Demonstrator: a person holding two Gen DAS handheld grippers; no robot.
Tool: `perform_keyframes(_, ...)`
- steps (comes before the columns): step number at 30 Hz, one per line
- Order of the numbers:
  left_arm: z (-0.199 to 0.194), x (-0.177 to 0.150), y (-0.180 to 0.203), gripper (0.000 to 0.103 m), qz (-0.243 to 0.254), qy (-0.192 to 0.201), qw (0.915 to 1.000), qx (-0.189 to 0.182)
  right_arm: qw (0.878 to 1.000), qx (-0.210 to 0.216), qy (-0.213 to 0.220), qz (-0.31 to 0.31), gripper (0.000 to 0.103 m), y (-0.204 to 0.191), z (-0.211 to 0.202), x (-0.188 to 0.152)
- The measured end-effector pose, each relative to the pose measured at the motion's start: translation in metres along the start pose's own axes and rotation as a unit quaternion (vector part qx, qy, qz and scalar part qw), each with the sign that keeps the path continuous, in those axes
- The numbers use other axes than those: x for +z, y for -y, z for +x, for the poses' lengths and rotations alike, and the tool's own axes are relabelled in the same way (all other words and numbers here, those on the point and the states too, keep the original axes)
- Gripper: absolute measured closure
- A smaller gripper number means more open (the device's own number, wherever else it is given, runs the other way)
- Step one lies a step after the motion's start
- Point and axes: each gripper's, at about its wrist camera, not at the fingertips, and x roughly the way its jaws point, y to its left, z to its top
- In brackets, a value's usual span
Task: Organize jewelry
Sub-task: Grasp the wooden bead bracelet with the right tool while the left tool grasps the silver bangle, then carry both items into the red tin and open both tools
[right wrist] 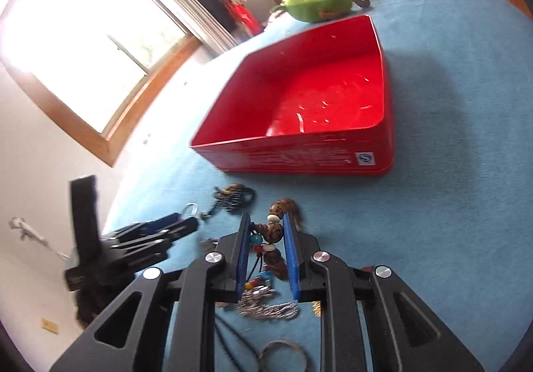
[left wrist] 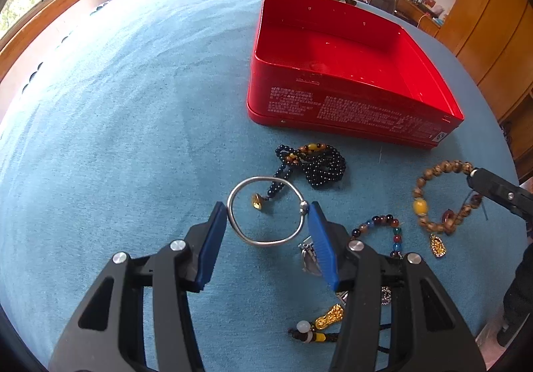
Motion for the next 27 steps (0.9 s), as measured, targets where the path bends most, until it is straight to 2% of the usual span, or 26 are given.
perform_keyframes(7,-0.015,0.000,0.006,0.053,0.007,0.012,0.9999,-0.003,1.000,-0.005,0.027,0.003,0.084,-0.003,-0.028,-0.001)
perform_keyframes(12,-0.029,0.010,0.013,0.053,0.015,0.012,0.9998,-0.007,0.999,-0.018,0.040,0.003,0.084,-0.008,-0.046,0.014)
perform_keyframes(20,-0.053,0.058,0.042,0.053,0.035,0.057,0.9977,-0.011,0.996,-0.032,0.080,-0.010,0.084,-0.024,-0.058,0.066)
perform_keyframes(23,-0.046,0.081,0.055,0.053,0.033,0.061,0.9973,-0.026,0.995,-0.034,0.093,-0.012,0.084,-0.027,-0.049,0.086)
perform_keyframes(27,-0.017,0.109,0.064,0.053,0.028,0.059,0.9974,-0.030,0.993,-0.047,0.105,-0.015,0.084,-0.023,-0.019,0.107)
